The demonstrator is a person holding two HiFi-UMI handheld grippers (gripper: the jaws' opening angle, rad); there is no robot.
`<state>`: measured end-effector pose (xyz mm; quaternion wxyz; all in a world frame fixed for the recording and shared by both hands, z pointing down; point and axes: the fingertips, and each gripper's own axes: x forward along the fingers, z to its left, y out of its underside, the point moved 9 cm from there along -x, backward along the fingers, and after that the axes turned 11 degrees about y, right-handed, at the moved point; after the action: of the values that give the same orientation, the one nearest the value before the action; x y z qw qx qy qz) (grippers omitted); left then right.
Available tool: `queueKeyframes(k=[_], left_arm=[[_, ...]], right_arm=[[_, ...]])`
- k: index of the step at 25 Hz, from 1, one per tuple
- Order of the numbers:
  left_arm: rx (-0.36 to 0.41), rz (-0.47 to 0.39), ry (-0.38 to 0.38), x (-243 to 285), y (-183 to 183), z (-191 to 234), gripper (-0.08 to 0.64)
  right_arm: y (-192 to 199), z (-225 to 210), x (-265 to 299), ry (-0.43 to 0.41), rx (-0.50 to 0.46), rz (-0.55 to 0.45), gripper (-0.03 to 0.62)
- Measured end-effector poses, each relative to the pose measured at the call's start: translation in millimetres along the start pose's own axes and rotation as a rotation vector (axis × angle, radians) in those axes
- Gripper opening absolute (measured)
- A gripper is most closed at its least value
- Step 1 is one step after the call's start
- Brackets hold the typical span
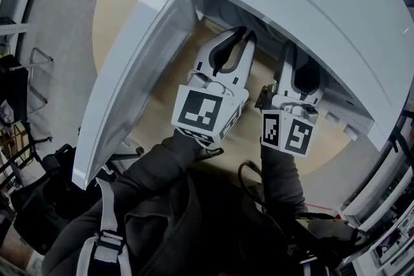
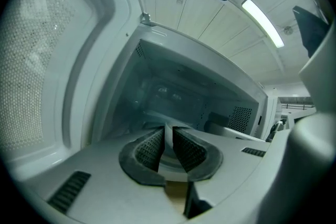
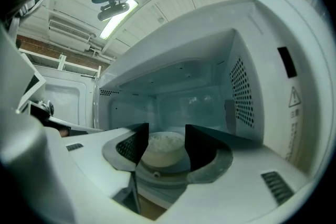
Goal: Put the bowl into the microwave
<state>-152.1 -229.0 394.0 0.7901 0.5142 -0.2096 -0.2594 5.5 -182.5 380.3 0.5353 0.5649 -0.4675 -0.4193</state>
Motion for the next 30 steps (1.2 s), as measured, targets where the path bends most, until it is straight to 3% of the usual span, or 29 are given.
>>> queueKeyframes(k=[3,5,6,7,10,14,18,24,30], left_arm=[[-0.007,-0.013,0.012,-0.2,0.8,-6.3,0.052],[0.006,-0.008,0.025,0.9,2.7,-12.4,0.029],[0.022,0.005,0.035,2.2,4.8,-16.8,0.009],[0.04,0.021,0.047,4.1,7.7,-21.6,0.009],[0.081,0.074,0.078,11.0,17.8,-32.3,0.009],[0.114,0.119,0.097,22.1,21.7,-28.9,0.009],[0.138,0.142,0.119,35.9,20.2,-22.3,0.009],[0.109,0.146,0.171,48.9,13.6,-4.7,0.009],[0.142,0.135,0.141,55.1,7.5,5.7,0.009]], right_arm=[[-0.3,1.0,-17.2,-0.018,-0.002,0.001,0.204],[5.0,0.6,-27.1,-0.02,-0.01,0.055,0.201],[9.5,-0.4,-29.9,-0.015,-0.02,0.101,0.166],[14.6,-1.9,-30.8,-0.005,-0.031,0.15,0.011],[26.5,-6.1,-26.7,0.026,-0.029,0.254,0.009],[33.5,-8.7,-14.9,0.016,-0.015,0.311,0.009],[32.7,-5.7,4.6,-0.014,-0.007,0.336,0.009],[22.4,2.7,21.7,-0.003,-0.02,0.344,0.009],[13.7,9.6,39.6,-0.025,-0.061,0.354,0.009]])
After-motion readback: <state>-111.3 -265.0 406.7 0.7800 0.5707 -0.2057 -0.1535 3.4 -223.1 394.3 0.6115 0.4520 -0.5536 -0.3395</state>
